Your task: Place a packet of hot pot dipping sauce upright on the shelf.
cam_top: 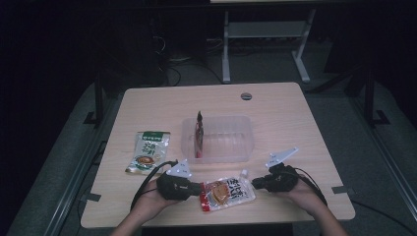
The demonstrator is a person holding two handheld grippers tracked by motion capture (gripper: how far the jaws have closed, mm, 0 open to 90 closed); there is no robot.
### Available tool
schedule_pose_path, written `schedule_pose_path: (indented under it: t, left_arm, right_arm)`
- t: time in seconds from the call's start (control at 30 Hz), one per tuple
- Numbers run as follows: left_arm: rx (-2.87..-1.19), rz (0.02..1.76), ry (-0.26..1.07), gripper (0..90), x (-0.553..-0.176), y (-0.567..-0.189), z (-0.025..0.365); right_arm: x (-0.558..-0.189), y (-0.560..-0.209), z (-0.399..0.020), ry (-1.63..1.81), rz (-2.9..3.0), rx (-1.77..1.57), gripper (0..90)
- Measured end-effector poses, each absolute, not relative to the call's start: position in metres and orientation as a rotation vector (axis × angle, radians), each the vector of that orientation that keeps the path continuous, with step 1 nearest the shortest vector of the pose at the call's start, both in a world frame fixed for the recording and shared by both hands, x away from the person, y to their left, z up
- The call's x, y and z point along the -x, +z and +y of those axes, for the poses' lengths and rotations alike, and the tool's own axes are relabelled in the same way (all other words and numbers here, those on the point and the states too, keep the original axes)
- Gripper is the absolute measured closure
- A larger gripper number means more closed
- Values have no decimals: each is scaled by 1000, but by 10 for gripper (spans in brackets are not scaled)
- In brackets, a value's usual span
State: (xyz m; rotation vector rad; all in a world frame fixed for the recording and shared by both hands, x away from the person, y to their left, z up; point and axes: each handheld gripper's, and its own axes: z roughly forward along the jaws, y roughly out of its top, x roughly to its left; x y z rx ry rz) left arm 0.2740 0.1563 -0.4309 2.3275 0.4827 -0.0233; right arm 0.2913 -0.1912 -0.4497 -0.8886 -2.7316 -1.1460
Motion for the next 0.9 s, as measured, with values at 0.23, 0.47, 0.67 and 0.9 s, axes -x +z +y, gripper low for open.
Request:
schedule_pose_path:
  t: [0.23,0.47,0.67,0.9]
  left_arm:
    - [-2387,438,-36,897,-277,-436,140]
    - [-2413,443,-39,897,-276,-444,137]
    - [-2433,446,-30,897,-277,-450,136]
    - [-2453,443,-24,898,-277,-454,134]
  right_arm:
    - [-284,-442,-201,-1199,-2675,982,646]
    - [-284,-445,-199,-1180,-2679,996,554]
    - [-284,-450,-193,-1137,-2680,976,506]
    - [-285,-456,-186,-1096,-2679,950,491]
